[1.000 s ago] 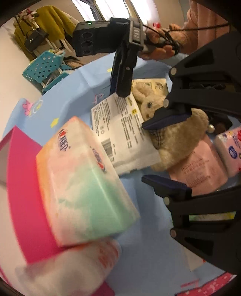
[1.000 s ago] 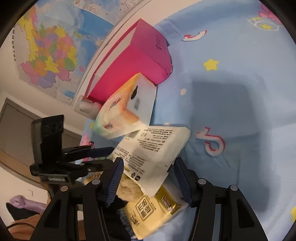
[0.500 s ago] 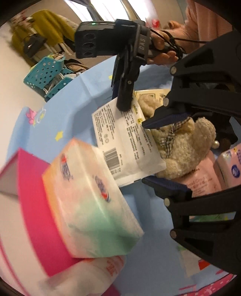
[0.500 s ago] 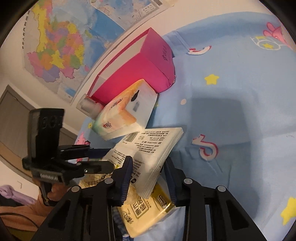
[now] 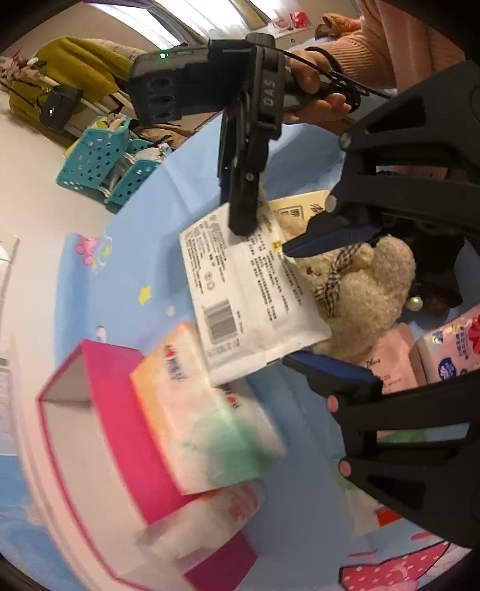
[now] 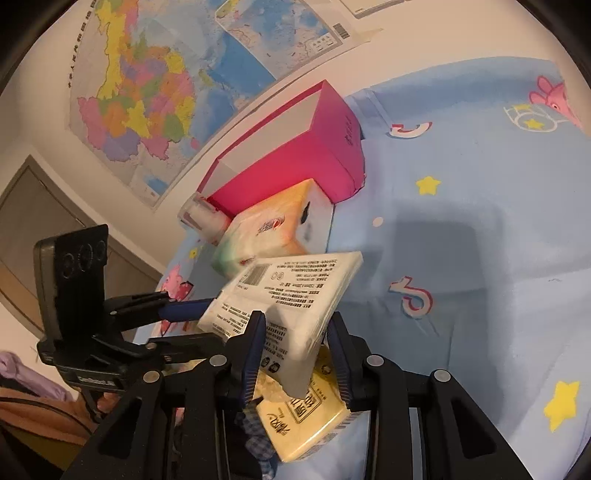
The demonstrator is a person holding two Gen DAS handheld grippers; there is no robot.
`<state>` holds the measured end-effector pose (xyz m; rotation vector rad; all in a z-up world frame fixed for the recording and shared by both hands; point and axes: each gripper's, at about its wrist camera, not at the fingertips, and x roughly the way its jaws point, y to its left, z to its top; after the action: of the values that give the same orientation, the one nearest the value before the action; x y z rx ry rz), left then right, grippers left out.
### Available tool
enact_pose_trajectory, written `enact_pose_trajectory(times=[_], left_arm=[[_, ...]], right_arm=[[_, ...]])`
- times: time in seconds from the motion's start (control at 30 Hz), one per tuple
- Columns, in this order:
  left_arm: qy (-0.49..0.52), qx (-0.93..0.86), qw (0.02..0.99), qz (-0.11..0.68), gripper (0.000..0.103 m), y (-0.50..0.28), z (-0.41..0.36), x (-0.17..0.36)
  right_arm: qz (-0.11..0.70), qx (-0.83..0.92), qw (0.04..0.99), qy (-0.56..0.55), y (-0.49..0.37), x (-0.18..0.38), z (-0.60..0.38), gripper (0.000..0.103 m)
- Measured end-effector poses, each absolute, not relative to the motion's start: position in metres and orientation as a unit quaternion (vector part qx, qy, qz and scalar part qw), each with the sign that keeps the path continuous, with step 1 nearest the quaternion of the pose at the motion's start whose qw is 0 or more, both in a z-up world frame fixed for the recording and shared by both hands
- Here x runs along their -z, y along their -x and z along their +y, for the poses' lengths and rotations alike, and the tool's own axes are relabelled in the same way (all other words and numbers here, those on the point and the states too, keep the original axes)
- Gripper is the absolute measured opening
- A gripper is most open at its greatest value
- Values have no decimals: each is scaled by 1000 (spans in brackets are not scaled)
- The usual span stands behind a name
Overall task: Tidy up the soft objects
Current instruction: 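Carry the wipes packet into the pink box and open the right gripper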
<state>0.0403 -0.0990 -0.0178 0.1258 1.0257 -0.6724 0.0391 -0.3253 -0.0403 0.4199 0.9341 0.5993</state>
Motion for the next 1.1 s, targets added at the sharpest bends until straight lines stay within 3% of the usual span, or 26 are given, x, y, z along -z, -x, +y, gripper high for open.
enact_pose_trajectory(times=[0.6,1.1], left_arm=[[-75,303,839,446,54,-27,-102,2],[-14,298,853,427,54,-70,-73,-40]], right_arm=[[431,-287,837,-175,-40,28,-317,34],[382,-313,861,-117,-78,-33,-292,34]])
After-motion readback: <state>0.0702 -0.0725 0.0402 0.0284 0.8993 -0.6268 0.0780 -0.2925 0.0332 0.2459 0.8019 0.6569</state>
